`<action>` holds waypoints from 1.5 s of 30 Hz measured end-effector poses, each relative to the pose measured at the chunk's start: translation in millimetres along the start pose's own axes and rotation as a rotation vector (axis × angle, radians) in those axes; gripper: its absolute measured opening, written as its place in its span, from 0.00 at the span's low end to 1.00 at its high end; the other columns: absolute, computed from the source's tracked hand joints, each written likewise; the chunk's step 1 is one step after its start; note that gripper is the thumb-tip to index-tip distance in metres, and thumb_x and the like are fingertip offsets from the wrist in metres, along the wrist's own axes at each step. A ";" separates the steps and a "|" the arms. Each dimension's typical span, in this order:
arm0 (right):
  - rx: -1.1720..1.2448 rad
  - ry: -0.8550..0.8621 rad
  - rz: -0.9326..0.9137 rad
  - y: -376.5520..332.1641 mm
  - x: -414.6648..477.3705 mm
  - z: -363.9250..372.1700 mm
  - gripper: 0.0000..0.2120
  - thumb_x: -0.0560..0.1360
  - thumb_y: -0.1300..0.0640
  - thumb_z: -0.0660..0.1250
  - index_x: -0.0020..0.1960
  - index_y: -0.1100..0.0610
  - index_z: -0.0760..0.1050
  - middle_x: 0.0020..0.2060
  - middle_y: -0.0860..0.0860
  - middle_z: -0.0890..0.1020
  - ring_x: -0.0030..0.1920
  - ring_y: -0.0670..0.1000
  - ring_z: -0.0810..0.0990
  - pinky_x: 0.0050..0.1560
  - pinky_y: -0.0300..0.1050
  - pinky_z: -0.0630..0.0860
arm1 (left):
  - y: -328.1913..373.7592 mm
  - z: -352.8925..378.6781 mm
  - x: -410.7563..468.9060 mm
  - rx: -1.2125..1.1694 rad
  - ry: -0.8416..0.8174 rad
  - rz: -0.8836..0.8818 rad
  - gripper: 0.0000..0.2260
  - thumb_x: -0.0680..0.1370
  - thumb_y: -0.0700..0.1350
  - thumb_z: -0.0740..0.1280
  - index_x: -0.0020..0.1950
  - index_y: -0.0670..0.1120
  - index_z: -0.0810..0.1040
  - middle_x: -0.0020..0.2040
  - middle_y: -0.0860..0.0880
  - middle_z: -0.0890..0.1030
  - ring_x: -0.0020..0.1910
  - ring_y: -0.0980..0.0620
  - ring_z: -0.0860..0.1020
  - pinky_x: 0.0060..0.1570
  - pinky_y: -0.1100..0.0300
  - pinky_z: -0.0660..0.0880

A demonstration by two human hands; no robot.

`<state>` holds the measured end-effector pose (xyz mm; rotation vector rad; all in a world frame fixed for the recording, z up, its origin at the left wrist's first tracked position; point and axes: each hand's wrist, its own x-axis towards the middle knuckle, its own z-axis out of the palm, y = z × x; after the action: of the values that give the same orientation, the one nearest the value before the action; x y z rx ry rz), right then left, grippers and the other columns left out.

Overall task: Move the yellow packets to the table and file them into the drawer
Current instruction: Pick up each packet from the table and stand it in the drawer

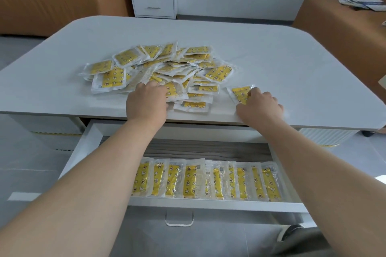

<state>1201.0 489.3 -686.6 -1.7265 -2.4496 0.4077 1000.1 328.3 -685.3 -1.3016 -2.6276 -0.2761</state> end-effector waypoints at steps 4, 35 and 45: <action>0.017 0.050 -0.041 -1.1 -5.2 0.9 0.23 0.77 0.53 0.61 0.71 0.56 0.65 0.61 0.58 0.75 0.64 0.62 0.72 0.62 0.54 0.66 | -0.9 2.0 3.7 -0.071 0.075 -0.029 0.08 0.80 0.39 0.67 0.52 0.46 0.85 0.50 0.47 0.81 0.50 0.43 0.77 0.43 0.50 0.78; 1.748 -0.596 0.168 -44.8 -33.3 -24.3 0.12 0.72 0.66 0.72 0.55 0.59 0.79 0.48 0.53 0.84 0.43 0.53 0.80 0.46 0.45 0.73 | 12.6 -46.2 -23.0 -1.380 0.108 -0.400 0.07 0.71 0.35 0.77 0.40 0.46 0.83 0.44 0.46 0.85 0.45 0.52 0.83 0.55 0.50 0.82; 1.641 -0.647 0.114 -64.3 -50.7 -11.7 0.13 0.74 0.69 0.70 0.57 0.59 0.78 0.54 0.57 0.86 0.50 0.57 0.87 0.49 0.49 0.84 | -28.6 -47.4 -35.4 -1.515 -0.080 -0.579 0.25 0.69 0.29 0.75 0.63 0.45 0.80 0.58 0.46 0.83 0.55 0.47 0.84 0.60 0.48 0.79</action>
<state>1163.0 423.4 -654.1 -0.8943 -1.1239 2.3063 1002.6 272.3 -651.0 -0.5549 -2.5840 -2.6212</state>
